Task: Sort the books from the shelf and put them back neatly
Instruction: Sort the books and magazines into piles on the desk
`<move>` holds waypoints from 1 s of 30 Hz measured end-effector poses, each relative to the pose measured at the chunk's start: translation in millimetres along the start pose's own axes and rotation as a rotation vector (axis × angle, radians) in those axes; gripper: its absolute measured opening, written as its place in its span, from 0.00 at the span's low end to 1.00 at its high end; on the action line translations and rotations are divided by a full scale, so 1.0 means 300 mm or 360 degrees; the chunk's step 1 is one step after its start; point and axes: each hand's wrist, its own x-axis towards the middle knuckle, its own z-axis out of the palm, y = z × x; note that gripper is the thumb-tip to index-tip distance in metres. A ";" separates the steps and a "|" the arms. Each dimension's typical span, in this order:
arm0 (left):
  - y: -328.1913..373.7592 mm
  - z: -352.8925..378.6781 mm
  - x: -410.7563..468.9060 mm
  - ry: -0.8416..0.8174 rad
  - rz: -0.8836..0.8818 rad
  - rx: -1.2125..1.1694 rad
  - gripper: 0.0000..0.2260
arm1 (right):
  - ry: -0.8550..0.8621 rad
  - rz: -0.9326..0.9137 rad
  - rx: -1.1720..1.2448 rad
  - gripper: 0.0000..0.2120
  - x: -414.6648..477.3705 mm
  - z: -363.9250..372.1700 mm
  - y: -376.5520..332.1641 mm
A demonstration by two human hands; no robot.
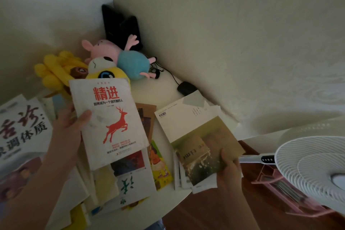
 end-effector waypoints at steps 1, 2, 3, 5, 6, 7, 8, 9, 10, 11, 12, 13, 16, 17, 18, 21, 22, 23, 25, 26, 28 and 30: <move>0.001 0.001 0.000 0.0009 -0.0005 -0.0006 0.15 | -0.0096 -0.0142 -0.0038 0.22 -0.027 0.004 -0.040; 0.001 0.002 0.000 0.0018 -0.0011 -0.0013 0.15 | -0.0200 -0.0302 -0.0104 0.30 -0.060 0.012 -0.089; 0.001 0.003 0.001 0.0023 -0.0017 -0.0024 0.15 | -0.0309 -0.0476 -0.0176 0.38 -0.094 0.025 -0.142; -0.002 0.002 0.005 0.0019 -0.0019 -0.0022 0.15 | -0.0552 -0.0829 -0.0331 0.47 -0.177 0.067 -0.256; -0.005 0.000 0.007 0.0013 -0.0022 -0.0015 0.16 | -0.0643 -0.0964 -0.0421 0.46 -0.212 0.089 -0.306; -0.009 -0.002 0.010 0.0011 -0.0028 -0.0016 0.16 | -0.0697 -0.1048 -0.0489 0.43 -0.243 0.112 -0.350; -0.013 -0.005 0.013 0.0015 -0.0034 -0.0024 0.16 | -0.0744 -0.1094 -0.0539 0.36 -0.272 0.140 -0.390; -0.016 -0.007 0.016 0.0017 -0.0040 -0.0030 0.16 | -0.0779 -0.1117 -0.0584 0.28 -0.295 0.164 -0.422; -0.018 -0.008 0.019 0.0009 -0.0043 -0.0029 0.16 | -0.0799 -0.1123 -0.0627 0.21 -0.316 0.189 -0.450; -0.020 -0.009 0.021 -0.0002 -0.0043 -0.0021 0.16 | -0.0817 -0.1104 -0.0661 0.16 -0.333 0.208 -0.472; -0.022 -0.010 0.021 -0.0012 -0.0042 -0.0015 0.16 | -0.0843 -0.1067 -0.0687 0.14 -0.355 0.224 -0.493; -0.025 -0.012 0.023 -0.0013 -0.0045 -0.0013 0.16 | -0.0867 -0.1040 -0.0726 0.11 -0.374 0.235 -0.510; -0.027 -0.016 0.022 -0.0046 -0.0072 0.0005 0.16 | -0.1030 -0.0983 -0.0833 0.17 -0.453 0.223 -0.545; -0.025 -0.014 0.020 -0.0062 -0.0078 0.0021 0.16 | -0.1147 -0.0968 -0.0799 0.22 -0.481 0.208 -0.553; -0.024 -0.013 0.020 -0.0065 -0.0089 0.0025 0.16 | -0.1285 -0.0954 -0.0746 0.24 -0.512 0.196 -0.559; -0.019 -0.014 0.015 -0.0063 -0.0112 0.0022 0.17 | -0.1436 -0.1031 -0.0758 0.17 -0.602 0.174 -0.571; -0.016 -0.013 0.012 -0.0080 -0.0107 0.0039 0.17 | -0.1384 -0.1116 -0.0779 0.16 -0.624 0.174 -0.573; -0.012 -0.012 0.008 -0.0097 -0.0099 0.0054 0.17 | -0.1294 -0.1228 -0.0790 0.13 -0.637 0.175 -0.572; -0.005 -0.008 0.005 -0.0103 -0.0084 0.0055 0.16 | -0.1079 -0.1440 -0.0722 0.09 -0.653 0.187 -0.579; -0.003 -0.006 0.005 -0.0099 -0.0077 0.0050 0.16 | -0.1005 -0.1481 -0.0673 0.10 -0.650 0.193 -0.585; 0.001 0.000 0.005 -0.0098 -0.0070 0.0041 0.16 | -0.0906 -0.1423 -0.0612 0.12 -0.600 0.210 -0.605; 0.002 0.002 0.004 -0.0107 -0.0077 0.0037 0.16 | -0.0870 -0.1273 -0.0579 0.11 -0.477 0.242 -0.629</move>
